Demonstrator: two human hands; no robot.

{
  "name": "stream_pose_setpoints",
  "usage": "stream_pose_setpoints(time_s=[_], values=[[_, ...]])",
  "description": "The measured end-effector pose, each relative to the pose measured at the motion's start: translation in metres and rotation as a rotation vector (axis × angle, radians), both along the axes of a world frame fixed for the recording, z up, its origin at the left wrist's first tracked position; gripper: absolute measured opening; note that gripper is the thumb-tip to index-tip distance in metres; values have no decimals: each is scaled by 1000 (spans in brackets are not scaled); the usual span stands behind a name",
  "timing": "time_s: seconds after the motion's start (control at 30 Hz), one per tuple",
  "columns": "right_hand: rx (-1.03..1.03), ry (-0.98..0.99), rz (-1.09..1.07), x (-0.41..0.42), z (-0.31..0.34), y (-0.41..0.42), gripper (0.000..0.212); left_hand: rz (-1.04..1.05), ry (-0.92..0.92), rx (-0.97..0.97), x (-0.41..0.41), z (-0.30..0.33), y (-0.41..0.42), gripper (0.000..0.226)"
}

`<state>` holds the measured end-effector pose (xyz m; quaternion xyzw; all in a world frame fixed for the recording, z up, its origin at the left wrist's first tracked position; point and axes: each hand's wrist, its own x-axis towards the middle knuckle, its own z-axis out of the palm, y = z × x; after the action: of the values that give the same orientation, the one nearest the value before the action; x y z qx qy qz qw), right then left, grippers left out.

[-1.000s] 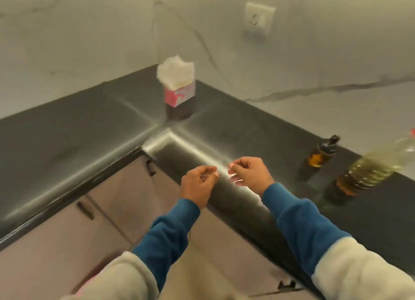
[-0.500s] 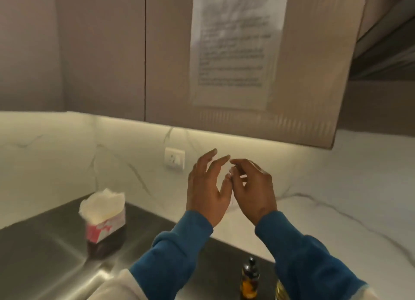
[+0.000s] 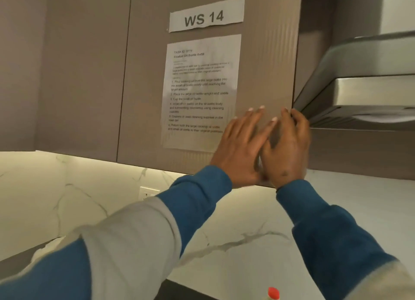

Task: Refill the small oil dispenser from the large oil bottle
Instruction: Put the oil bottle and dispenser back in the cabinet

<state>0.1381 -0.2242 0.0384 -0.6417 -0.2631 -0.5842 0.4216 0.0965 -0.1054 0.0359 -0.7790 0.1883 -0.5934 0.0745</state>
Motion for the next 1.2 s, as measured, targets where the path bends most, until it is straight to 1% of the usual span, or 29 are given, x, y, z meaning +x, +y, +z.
stream_pose_setpoints(time_s=[0.07, 0.1, 0.13, 0.23, 0.33, 0.43, 0.6, 0.7, 0.8, 0.97, 1.03, 1.1, 1.17, 1.2], values=[[-85, 121, 3, 3, 1, -6, 63, 143, 82, 53, 10, -6, -3, 138], [-114, 155, -9, 4, 0, -9, 64, 189, 97, 50, 15, -11, -3, 146], [-129, 173, -16, 4, -1, -10, 65, 223, 99, 43, 20, -16, -3, 147], [-135, 176, -46, 4, -5, -11, 63, 279, 56, 21, 31, -30, 1, 135], [-103, 173, -96, 0, -8, -9, 59, 294, 41, 17, 34, -34, 3, 124], [-77, 197, -93, -8, -10, -8, 61, 287, 23, 24, 32, -34, 1, 117], [-17, 352, 48, -34, -10, -15, 80, 228, 14, 23, 12, -36, 0, 113], [6, 419, 206, -57, -5, -17, 81, 185, 9, 15, -12, -36, 2, 114], [55, 400, 314, -93, 0, -14, 81, 109, 0, -5, -45, -37, 7, 115], [40, 331, 343, -166, 1, 1, 88, -27, 0, -26, -112, -39, 23, 117], [45, 280, 355, -197, -1, 11, 85, -68, 16, -12, -145, -37, 35, 117], [53, 254, 379, -224, -3, 21, 78, -91, 51, 1, -180, -35, 50, 116], [65, 234, 391, -247, -6, 32, 63, -94, 105, -7, -217, -35, 64, 110], [73, 224, 384, -257, -8, 38, 53, -106, 140, -25, -236, -34, 71, 103]])
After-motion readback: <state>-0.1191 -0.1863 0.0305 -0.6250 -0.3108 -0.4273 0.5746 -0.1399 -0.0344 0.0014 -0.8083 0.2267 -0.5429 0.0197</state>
